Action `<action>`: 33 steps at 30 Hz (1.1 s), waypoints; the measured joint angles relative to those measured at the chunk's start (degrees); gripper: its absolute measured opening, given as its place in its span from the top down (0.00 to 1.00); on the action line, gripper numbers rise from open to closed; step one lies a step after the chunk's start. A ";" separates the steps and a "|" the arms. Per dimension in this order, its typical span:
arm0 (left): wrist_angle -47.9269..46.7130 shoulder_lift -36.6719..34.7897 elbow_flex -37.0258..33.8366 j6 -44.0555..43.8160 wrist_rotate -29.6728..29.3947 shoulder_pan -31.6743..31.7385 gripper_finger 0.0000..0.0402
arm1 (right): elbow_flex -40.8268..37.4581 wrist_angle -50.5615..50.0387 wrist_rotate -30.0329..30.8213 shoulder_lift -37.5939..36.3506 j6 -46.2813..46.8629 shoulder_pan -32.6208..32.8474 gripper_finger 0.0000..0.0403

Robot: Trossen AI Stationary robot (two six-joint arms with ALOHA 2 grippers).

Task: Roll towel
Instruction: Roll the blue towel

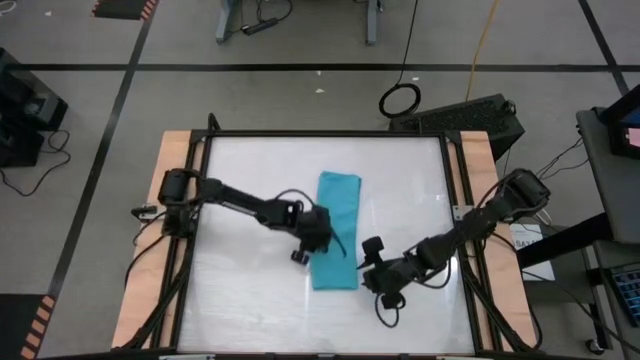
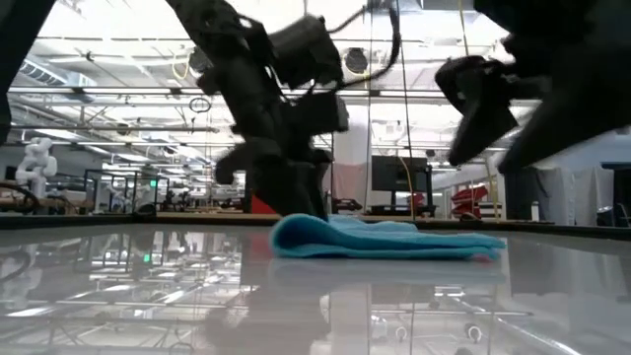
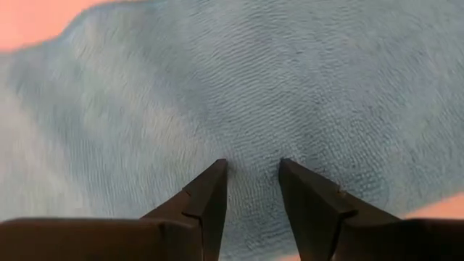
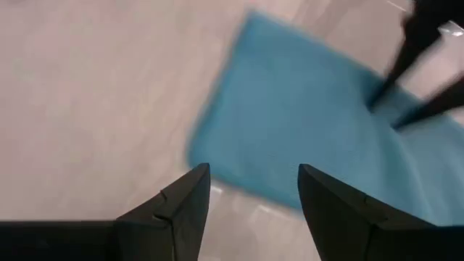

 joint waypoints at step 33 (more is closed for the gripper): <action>2.94 -6.07 -0.20 -16.39 -31.71 -12.40 0.66 | 0.00 12.69 17.70 6.10 14.25 -1.56 0.66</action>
